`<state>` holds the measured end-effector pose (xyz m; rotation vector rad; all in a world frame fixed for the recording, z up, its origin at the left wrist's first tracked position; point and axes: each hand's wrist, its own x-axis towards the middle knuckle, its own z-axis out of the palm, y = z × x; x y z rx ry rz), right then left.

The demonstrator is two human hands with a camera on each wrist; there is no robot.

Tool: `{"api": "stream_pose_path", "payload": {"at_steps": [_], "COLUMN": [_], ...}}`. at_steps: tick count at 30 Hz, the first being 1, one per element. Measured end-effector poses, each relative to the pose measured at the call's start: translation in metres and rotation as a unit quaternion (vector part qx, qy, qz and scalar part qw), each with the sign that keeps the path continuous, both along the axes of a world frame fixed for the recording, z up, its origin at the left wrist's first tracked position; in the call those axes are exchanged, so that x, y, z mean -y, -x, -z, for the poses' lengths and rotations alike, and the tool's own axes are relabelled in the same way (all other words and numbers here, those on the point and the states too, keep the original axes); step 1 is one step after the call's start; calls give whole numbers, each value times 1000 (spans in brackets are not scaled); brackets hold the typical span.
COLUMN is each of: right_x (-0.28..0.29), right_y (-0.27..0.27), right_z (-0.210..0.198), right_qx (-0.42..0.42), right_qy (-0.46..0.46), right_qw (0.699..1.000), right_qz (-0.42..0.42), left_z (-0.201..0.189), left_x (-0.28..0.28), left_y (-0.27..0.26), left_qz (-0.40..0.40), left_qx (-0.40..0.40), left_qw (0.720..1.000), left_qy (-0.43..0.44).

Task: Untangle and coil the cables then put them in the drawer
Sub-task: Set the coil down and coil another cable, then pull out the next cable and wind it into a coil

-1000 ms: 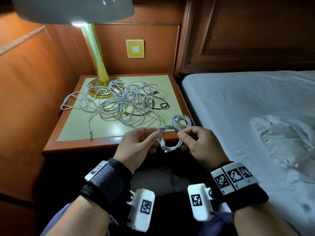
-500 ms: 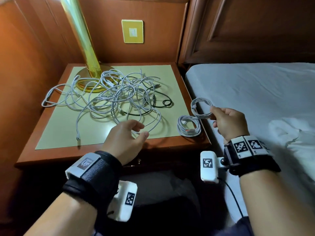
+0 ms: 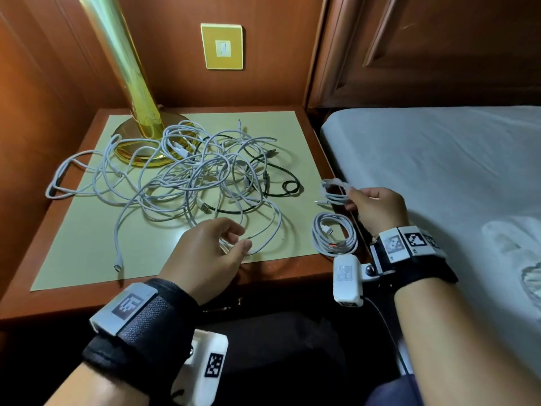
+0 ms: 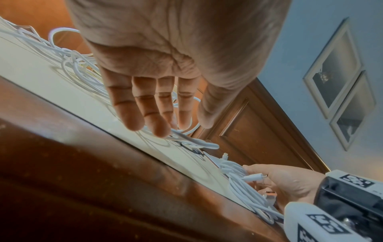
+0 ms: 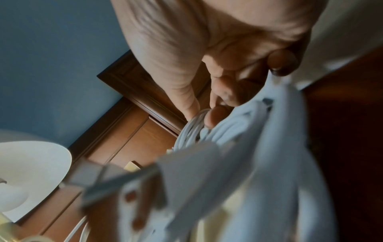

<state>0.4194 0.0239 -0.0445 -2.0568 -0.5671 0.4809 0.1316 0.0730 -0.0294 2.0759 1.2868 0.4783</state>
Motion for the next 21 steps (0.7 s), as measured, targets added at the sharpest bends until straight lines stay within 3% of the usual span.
{"api": "stream_pose_path", "payload": {"at_steps": [10, 14, 18, 21], "right_x": [1, 7, 19, 30], "right_y": [10, 14, 19, 27], "right_z": [-11, -17, -26, -35], "right_qx": [65, 55, 64, 85], "right_qy": [61, 77, 55, 27], "right_qw": [995, 993, 995, 994], "right_qz": [-53, -63, -56, -58], "left_z": [-10, -9, -11, -14], "left_x": [-2, 0, 17, 25], "left_y": [13, 21, 24, 34], "left_qz": [-6, 12, 74, 68], "left_qx": [-3, -32, -92, -105], "left_qw": [1000, 997, 987, 987], "left_qy": [31, 65, 108, 96]}}
